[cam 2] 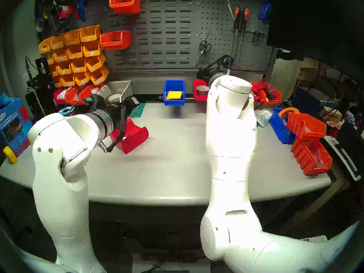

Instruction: Hang all the unorganized tool boxes onto the wall

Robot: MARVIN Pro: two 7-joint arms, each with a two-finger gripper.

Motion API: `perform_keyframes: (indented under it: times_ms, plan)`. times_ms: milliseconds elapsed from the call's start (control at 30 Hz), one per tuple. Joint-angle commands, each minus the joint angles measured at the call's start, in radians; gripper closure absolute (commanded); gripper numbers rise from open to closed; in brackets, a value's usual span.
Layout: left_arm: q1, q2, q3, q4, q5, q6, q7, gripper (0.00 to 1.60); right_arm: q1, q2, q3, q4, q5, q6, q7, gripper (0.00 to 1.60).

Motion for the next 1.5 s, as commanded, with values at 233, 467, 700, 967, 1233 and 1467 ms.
perform_keyframes:
  times_ms: [233, 467, 700, 967, 1233, 1467]
  plan:
    - [-0.003, 0.001, 0.001, -0.01, 0.001, 0.0, 0.0, 0.0, -0.142, 0.103, 0.093, -0.182, 0.071, 0.117, 0.139, 0.0]
    - [-0.003, 0.001, 0.001, -0.01, 0.001, 0.0, 0.0, 0.0, -0.193, 0.138, 0.114, -0.262, 0.101, 0.164, 0.215, 0.0]
    - [-0.003, 0.001, 0.001, -0.01, 0.001, 0.0, 0.0, 0.0, -0.195, 0.144, 0.119, -0.263, 0.105, 0.164, 0.227, 0.0]
    - [-0.003, 0.001, 0.001, -0.01, 0.001, 0.0, 0.0, 0.0, -0.196, 0.147, 0.12, -0.263, 0.107, 0.164, 0.23, 0.0]
    - [-0.003, 0.001, 0.001, -0.01, 0.001, 0.0, 0.0, 0.0, -0.196, 0.149, 0.119, -0.263, 0.109, 0.164, 0.229, 0.0]
    - [-0.003, 0.001, 0.001, -0.01, 0.001, 0.0, 0.0, 0.0, -0.196, 0.15, 0.119, -0.263, 0.11, 0.164, 0.229, 0.0]
